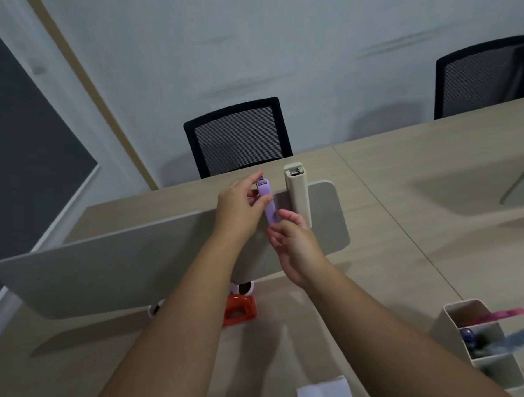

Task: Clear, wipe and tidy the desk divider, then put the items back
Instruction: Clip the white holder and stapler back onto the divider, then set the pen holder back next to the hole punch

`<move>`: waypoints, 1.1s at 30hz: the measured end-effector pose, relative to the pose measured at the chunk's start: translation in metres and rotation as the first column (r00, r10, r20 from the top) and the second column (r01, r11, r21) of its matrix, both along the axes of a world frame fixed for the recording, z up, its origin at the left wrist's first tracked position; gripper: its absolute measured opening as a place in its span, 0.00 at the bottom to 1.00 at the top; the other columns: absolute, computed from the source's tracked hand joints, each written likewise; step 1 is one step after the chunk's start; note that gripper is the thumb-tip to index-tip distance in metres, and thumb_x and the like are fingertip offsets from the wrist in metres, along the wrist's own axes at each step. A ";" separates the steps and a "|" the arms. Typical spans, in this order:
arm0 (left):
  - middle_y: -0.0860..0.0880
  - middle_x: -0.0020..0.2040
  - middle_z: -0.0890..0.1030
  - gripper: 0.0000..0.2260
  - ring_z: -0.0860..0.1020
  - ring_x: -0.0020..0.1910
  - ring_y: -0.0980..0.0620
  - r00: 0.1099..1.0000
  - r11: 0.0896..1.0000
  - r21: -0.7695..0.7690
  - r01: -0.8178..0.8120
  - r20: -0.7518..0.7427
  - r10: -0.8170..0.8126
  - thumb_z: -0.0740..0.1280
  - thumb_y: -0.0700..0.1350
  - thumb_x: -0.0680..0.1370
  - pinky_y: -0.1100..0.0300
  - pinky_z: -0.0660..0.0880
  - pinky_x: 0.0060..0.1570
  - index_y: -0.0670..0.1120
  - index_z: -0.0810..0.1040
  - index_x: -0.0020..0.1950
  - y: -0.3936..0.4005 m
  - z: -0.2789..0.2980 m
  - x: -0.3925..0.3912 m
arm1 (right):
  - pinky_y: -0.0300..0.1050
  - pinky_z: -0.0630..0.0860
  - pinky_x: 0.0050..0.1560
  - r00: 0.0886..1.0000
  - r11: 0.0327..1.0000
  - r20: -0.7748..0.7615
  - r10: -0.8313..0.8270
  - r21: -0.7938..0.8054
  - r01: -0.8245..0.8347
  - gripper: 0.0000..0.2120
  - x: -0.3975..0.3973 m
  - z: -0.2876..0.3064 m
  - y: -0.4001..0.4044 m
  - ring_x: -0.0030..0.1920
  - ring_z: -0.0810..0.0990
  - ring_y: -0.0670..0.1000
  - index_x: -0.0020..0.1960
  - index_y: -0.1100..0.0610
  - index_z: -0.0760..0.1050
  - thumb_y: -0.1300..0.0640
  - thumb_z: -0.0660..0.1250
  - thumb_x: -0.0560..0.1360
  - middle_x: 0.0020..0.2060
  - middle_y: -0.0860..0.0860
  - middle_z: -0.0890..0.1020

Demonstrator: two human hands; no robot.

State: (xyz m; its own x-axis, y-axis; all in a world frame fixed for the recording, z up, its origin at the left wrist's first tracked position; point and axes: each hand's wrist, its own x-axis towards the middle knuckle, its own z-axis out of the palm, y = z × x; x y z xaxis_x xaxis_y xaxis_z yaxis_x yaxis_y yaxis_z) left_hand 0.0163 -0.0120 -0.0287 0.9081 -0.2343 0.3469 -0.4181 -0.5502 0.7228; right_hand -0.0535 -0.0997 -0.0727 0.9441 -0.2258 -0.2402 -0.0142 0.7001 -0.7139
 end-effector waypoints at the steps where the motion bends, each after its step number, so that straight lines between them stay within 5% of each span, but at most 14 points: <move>1: 0.47 0.61 0.82 0.25 0.82 0.50 0.53 1.000 1.000 -0.008 -0.004 -0.003 0.004 0.74 0.39 0.73 0.55 0.80 0.58 0.50 0.75 0.69 0.000 -0.003 0.000 | 0.37 0.65 0.38 1.000 1.000 -0.007 0.002 -0.007 -0.002 0.14 0.000 -0.003 -0.001 0.31 0.68 0.45 0.54 0.56 0.70 0.71 0.58 0.75 0.40 0.54 0.74; 10: 0.48 0.71 0.70 0.30 0.71 0.70 0.50 0.981 0.952 -0.241 -0.188 -0.006 0.192 0.74 0.43 0.73 0.53 0.68 0.71 0.49 0.68 0.73 -0.002 -0.053 -0.051 | 0.40 0.66 0.43 0.991 0.969 -0.135 0.012 -0.242 -0.045 0.10 -0.051 -0.051 -0.029 0.39 0.73 0.47 0.50 0.53 0.74 0.66 0.61 0.75 0.40 0.51 0.75; 13: 0.49 0.65 0.73 0.26 0.74 0.65 0.50 0.970 0.959 -0.223 -0.173 -0.206 0.127 0.73 0.43 0.73 0.53 0.70 0.68 0.49 0.72 0.70 -0.018 -0.103 -0.101 | 0.42 0.68 0.43 0.958 0.957 -0.288 0.010 -0.275 -0.092 0.08 -0.109 -0.095 -0.054 0.41 0.74 0.50 0.50 0.54 0.74 0.65 0.61 0.75 0.42 0.52 0.77; 15: 0.49 0.65 0.75 0.23 0.75 0.64 0.51 0.908 0.978 -0.174 -0.113 -0.417 0.031 0.72 0.42 0.74 0.55 0.71 0.65 0.49 0.73 0.68 -0.031 -0.139 -0.139 | 0.44 0.68 0.40 0.906 0.953 -0.422 -0.004 -0.277 -0.125 0.08 -0.154 -0.125 -0.069 0.39 0.74 0.51 0.52 0.56 0.74 0.64 0.60 0.76 0.42 0.54 0.78; 19: 0.49 0.64 0.78 0.18 0.77 0.61 0.50 0.650 0.983 -0.177 -0.046 -0.753 -0.105 0.71 0.43 0.76 0.55 0.73 0.64 0.47 0.75 0.65 -0.066 -0.188 -0.210 | 0.42 0.64 0.34 0.809 0.977 -0.583 -0.077 -0.208 -0.056 0.09 -0.235 -0.168 -0.099 0.34 0.72 0.52 0.55 0.59 0.75 0.62 0.59 0.76 0.38 0.56 0.78; 23: 0.46 0.59 0.82 0.14 0.80 0.56 0.48 0.480 0.988 -0.147 0.053 -0.863 -0.154 0.67 0.45 0.78 0.53 0.76 0.58 0.48 0.77 0.64 -0.102 -0.207 -0.259 | 0.41 0.65 0.34 0.731 0.971 -0.645 -0.223 -0.209 0.112 0.07 -0.293 -0.179 -0.134 0.33 0.73 0.52 0.47 0.59 0.75 0.63 0.58 0.75 0.36 0.56 0.76; 26: 0.45 0.45 0.82 0.12 0.78 0.41 0.49 0.420 0.973 -0.228 0.022 -0.881 -0.216 0.65 0.43 0.79 0.58 0.74 0.41 0.44 0.78 0.62 -0.128 -0.200 -0.267 | 0.37 0.64 0.25 0.632 0.885 -0.620 -0.465 -0.343 0.315 0.05 -0.304 -0.179 -0.165 0.27 0.70 0.49 0.43 0.58 0.73 0.62 0.59 0.75 0.33 0.53 0.73; 27: 0.46 0.42 0.81 0.12 0.77 0.40 0.48 0.413 0.968 -0.251 0.001 -0.881 -0.229 0.66 0.44 0.78 0.59 0.73 0.39 0.42 0.78 0.60 -0.138 -0.196 -0.268 | 0.37 0.68 0.27 0.603 0.835 -0.578 -0.550 -0.398 0.379 0.06 -0.304 -0.176 -0.175 0.30 0.72 0.49 0.48 0.59 0.75 0.61 0.59 0.75 0.36 0.53 0.75; 30: 0.43 0.47 0.84 0.12 0.78 0.44 0.47 0.393 0.941 -0.334 -0.050 -0.873 -0.289 0.66 0.47 0.74 0.56 0.73 0.47 0.45 0.83 0.53 -0.163 -0.182 -0.263 | 0.44 0.71 0.54 0.631 0.756 -0.451 -0.631 -0.539 0.371 0.17 -0.293 -0.159 -0.201 0.55 0.75 0.51 0.65 0.55 0.73 0.59 0.58 0.78 0.55 0.50 0.77; 33: 0.51 0.39 0.79 0.23 0.73 0.40 0.53 0.347 0.927 -0.374 -0.031 -0.874 -0.341 0.56 0.35 0.78 0.62 0.68 0.41 0.52 0.86 0.37 -0.176 -0.169 -0.258 | 0.49 0.70 0.60 0.754 0.805 -0.432 -0.495 -0.555 0.210 0.16 -0.270 -0.136 -0.212 0.60 0.75 0.51 0.62 0.54 0.77 0.53 0.57 0.78 0.58 0.48 0.78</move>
